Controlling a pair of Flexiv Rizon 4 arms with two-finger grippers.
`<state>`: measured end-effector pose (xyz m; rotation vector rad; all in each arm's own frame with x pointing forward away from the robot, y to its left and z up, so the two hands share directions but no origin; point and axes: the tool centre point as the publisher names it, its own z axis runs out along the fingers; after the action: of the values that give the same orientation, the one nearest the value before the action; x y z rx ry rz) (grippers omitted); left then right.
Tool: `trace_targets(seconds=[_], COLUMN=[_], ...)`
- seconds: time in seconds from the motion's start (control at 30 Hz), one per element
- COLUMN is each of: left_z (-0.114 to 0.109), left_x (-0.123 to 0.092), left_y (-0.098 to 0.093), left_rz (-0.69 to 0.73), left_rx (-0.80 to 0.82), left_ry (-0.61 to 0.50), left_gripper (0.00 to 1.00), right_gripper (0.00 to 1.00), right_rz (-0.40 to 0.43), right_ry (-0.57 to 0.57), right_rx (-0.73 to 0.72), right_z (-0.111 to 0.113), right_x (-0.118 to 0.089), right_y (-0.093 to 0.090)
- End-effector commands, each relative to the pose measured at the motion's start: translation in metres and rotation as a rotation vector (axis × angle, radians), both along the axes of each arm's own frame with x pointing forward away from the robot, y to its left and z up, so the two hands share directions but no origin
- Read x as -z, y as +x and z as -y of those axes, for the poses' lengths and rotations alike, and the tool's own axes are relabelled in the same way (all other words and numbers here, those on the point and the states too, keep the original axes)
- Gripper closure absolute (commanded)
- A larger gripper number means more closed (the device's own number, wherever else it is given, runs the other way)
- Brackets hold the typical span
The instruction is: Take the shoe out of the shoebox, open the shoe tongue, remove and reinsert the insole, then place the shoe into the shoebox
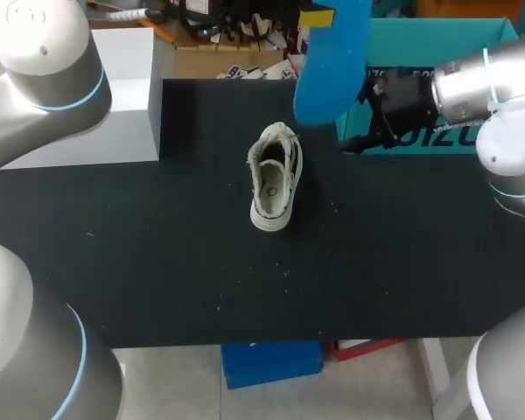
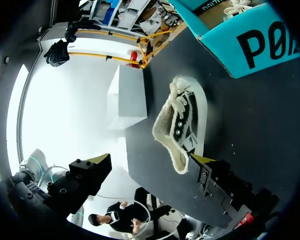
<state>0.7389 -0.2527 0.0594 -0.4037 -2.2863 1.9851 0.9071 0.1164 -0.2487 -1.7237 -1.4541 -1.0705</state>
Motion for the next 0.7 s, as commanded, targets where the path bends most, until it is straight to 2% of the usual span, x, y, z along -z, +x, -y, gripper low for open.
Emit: trace_targets(seconds=[0.03, 0.63, 0.67, 0.7], left_z=[-0.001, -0.001, 0.000, 0.001], left_x=[0.005, 0.005, 0.005, 0.011], left_y=[-0.010, -0.010, -0.021, -0.033], left_rz=[0.443, 0.443, 0.561, 0.599], left_rx=[-0.111, -0.111, -0.100, -0.093], left_ry=[0.031, 0.031, 0.063, 0.045], left_gripper=[1.00, 1.00, 1.00, 1.00], right_gripper=[0.00, 0.00, 0.00, 0.00], right_rz=[0.051, 0.051, 0.051, 0.051], right_ry=[0.237, 0.237, 0.237, 0.237], right_rx=[-0.002, -0.002, -0.002, -0.002], right_z=[0.001, 0.001, 0.001, 0.001], right_x=[0.003, 0.003, 0.003, 0.003], right_y=[-0.002, -0.002, -0.002, -0.002])
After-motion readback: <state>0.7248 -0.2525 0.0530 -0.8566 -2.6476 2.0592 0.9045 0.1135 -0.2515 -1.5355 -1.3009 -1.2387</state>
